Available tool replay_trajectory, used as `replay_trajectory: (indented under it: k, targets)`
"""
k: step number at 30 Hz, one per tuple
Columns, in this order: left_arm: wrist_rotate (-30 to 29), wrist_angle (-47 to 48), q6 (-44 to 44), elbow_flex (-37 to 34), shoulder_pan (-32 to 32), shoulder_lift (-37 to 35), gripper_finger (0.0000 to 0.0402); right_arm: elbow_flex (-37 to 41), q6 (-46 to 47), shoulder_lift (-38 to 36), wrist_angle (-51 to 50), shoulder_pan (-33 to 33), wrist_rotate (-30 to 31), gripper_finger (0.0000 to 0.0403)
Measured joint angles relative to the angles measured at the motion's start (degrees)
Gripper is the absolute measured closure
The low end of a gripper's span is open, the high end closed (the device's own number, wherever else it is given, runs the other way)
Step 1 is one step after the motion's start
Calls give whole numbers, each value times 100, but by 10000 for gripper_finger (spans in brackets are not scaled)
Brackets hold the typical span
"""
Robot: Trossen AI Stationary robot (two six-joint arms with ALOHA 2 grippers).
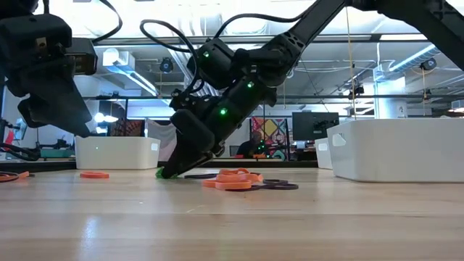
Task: Sort rubber bands into baskets
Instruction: Put the green rubber band into the bottom white bin
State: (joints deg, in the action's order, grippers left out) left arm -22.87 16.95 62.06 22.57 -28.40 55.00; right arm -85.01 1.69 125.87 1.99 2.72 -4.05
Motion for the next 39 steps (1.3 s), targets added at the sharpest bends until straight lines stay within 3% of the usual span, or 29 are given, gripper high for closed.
replay_trajectory:
  k: [8,15,21,26,29,32,35,39]
  targets:
    - [-2,-38,17,0,0,-31,232,-82,596,-13,-29,-15,-86,379]
    - [44,-40,0,0,-23,-323,232,-478,476,-839,-558,-101,-285,390]
    - [779,-130,-13,36,-246,-423,232,-529,168,-2326,-2833,-149,-165,390]
    - [1024,-135,197,154,-745,-230,232,-430,998,-3572,-5651,-409,391,390]
    - [1019,-140,363,241,-1050,-33,232,-49,2044,-4157,-7085,-643,698,390]
    - [1014,-133,501,355,-1341,221,232,681,3007,-4815,-7671,-854,963,390]
    - [1016,-118,556,528,-1629,465,232,1670,3822,-5384,-7376,-932,1008,390]
    - [1043,133,767,834,-1952,666,232,2997,4586,-5805,-6205,-920,1224,390]
